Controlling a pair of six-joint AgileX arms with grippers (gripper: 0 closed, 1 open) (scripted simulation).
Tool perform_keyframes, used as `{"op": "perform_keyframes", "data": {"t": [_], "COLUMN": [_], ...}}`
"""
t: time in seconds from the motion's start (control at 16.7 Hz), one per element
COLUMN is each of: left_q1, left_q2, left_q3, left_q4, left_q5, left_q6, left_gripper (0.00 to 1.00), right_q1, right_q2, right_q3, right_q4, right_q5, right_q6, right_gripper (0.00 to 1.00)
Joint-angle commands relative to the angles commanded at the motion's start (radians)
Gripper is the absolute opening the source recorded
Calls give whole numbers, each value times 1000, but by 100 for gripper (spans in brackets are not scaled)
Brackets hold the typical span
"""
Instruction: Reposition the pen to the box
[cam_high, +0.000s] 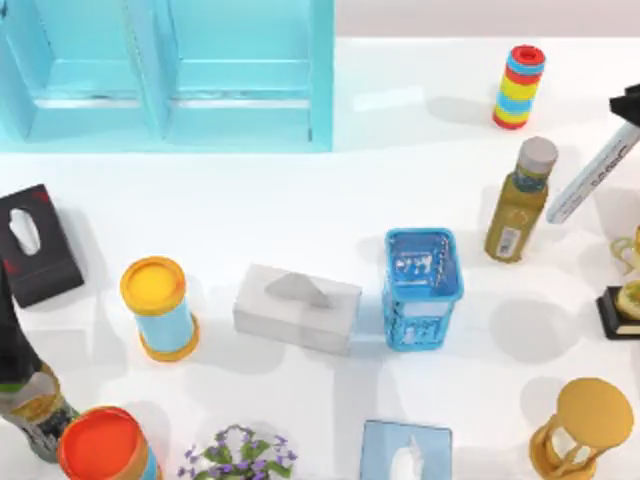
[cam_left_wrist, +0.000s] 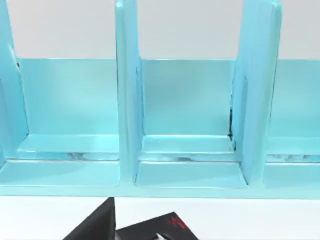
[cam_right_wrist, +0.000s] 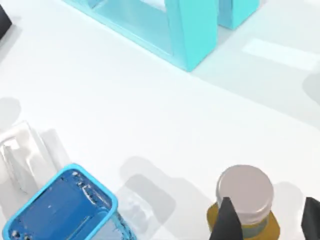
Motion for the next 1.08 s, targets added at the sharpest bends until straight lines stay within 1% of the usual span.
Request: {"op": "perform_keyframes", "data": {"t": [0.24, 0.42, 0.6, 0.78, 1.08], "left_q1": [0, 0, 0, 0, 0], "left_q2": [0, 0, 0, 0, 0], "left_q3": [0, 0, 0, 0, 0], "left_q4": [0, 0, 0, 0, 0], "left_q5": [0, 0, 0, 0, 0], "left_q6": [0, 0, 0, 0, 0], "left_gripper": [100, 100, 100, 100, 100], "right_q1": [-212, -385, -509, -548, -544], "right_q2": [-62, -101, -139, -163, -160], "right_q3": [78, 105, 114, 118, 114], "right_q4": [-101, -236, -369, -443, -441], "right_q5": [60, 117, 166, 188, 187], "right_q6": [-69, -170, -274, -339, -339], "right_gripper": [0, 0, 0, 0, 0]}}
